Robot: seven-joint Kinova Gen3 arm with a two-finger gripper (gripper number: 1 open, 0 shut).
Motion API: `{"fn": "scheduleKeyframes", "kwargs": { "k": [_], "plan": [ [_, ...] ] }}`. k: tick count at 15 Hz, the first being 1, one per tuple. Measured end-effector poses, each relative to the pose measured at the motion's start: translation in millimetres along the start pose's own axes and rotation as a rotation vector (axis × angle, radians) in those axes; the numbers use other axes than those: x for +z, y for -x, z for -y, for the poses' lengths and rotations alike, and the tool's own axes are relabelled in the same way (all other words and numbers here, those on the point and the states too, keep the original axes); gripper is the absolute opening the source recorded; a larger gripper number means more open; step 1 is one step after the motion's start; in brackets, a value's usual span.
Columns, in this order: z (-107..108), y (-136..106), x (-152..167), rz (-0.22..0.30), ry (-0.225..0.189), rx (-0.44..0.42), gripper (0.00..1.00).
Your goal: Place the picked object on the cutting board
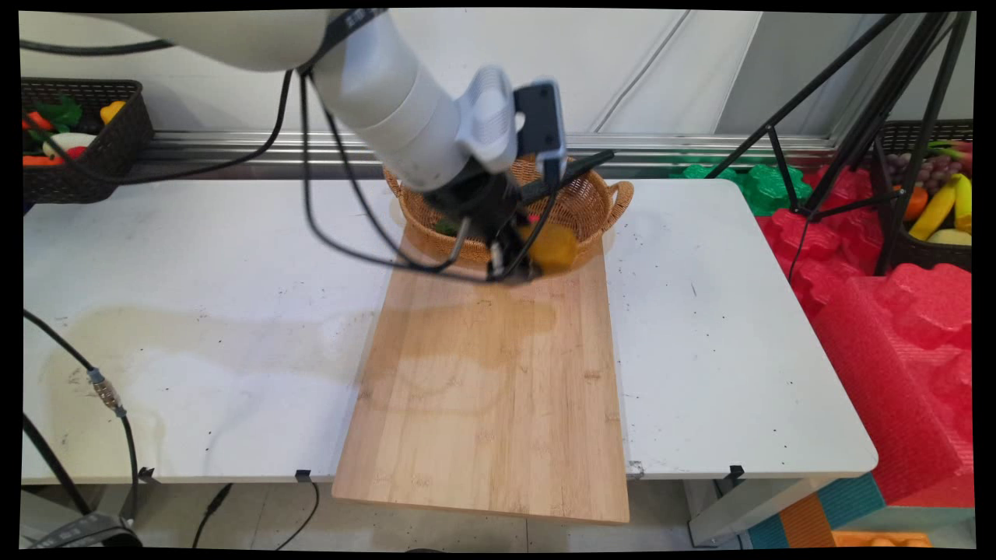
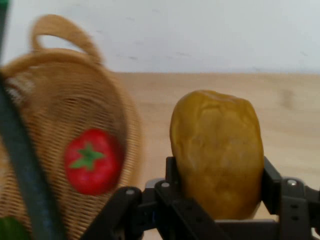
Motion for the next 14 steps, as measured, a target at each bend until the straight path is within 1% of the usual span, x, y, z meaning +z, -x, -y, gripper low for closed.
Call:
{"fn": "scheduleKeyframes", "kwargs": {
  "k": [3, 6, 8, 10, 14],
  "plan": [
    [-28, 8, -2, 0.028, 0.071, 0.094, 0.00],
    [-44, 12, 4, 0.050, 0.114, 0.154, 0.00],
    [-54, 15, 16, 0.072, 0.144, 0.193, 0.00],
    [-60, 17, 29, 0.088, 0.165, 0.219, 0.00],
    [-68, 18, 63, 0.107, 0.202, 0.246, 0.00]
  ]
}}
